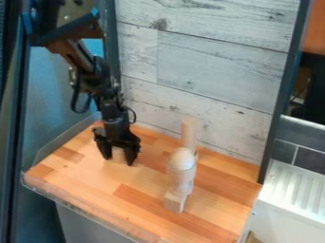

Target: Move the small cylindrical object to the left of the table

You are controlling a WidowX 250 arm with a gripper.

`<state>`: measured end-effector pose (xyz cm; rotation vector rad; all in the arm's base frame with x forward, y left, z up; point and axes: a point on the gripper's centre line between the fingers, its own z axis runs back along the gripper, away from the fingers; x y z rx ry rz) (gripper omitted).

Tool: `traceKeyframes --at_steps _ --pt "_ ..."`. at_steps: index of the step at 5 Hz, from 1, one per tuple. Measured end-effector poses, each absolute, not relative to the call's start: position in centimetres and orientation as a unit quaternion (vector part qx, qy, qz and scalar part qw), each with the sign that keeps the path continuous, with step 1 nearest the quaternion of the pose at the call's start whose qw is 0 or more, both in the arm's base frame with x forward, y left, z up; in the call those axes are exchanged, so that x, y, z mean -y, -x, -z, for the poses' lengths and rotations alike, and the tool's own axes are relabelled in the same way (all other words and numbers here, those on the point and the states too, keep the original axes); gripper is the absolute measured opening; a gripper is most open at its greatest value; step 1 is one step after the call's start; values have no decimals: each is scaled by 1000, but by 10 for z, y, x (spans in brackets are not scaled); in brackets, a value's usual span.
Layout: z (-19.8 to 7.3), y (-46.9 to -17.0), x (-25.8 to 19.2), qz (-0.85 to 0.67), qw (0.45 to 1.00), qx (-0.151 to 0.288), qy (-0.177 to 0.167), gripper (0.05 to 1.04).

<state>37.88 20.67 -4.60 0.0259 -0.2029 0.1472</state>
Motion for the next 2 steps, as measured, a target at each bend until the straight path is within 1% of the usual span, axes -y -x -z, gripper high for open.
traceKeyframes --at_steps 1,2 --pt "17 -385 -200 -82 989 124 7 1001" --pt "-30 -394 -196 -86 981 170 23 1002"
